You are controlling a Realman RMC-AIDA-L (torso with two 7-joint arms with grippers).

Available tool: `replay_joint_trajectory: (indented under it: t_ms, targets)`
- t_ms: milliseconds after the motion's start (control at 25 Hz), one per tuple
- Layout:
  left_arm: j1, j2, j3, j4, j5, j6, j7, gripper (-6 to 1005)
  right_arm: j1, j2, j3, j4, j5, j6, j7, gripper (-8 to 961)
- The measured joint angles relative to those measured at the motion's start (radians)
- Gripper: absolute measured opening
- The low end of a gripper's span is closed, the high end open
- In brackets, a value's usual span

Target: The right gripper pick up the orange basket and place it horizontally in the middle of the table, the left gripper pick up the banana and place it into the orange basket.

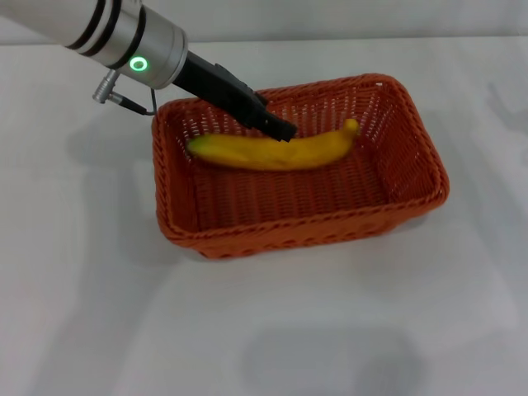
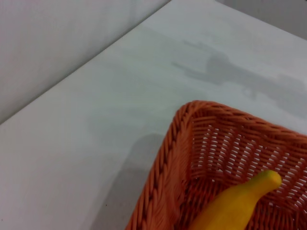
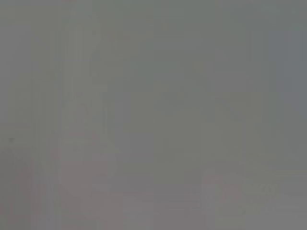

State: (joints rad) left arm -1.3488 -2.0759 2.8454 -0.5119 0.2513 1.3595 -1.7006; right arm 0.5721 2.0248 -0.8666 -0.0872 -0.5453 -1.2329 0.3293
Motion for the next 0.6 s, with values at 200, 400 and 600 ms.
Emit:
replay_joint_trajectory:
  t_ms: [200,400,600]
  targets:
    - [0.014,0.001,0.0,-0.023,-0.078,0.0,0.013,857,0.0,-0.002,0.001,-0.001,0.0,0.001,0.0,885]
    - [0.098,0.002,0.0,-0.113,-0.347,0.008,0.087,864,-0.002,-0.004,0.006,-0.001,0.001,0.006,-0.001,886]
    - [0.306,0.008,0.0,-0.136,-0.772,0.007,0.219,871,-0.001,-0.003,0.008,-0.003,0.001,0.007,-0.004,886]
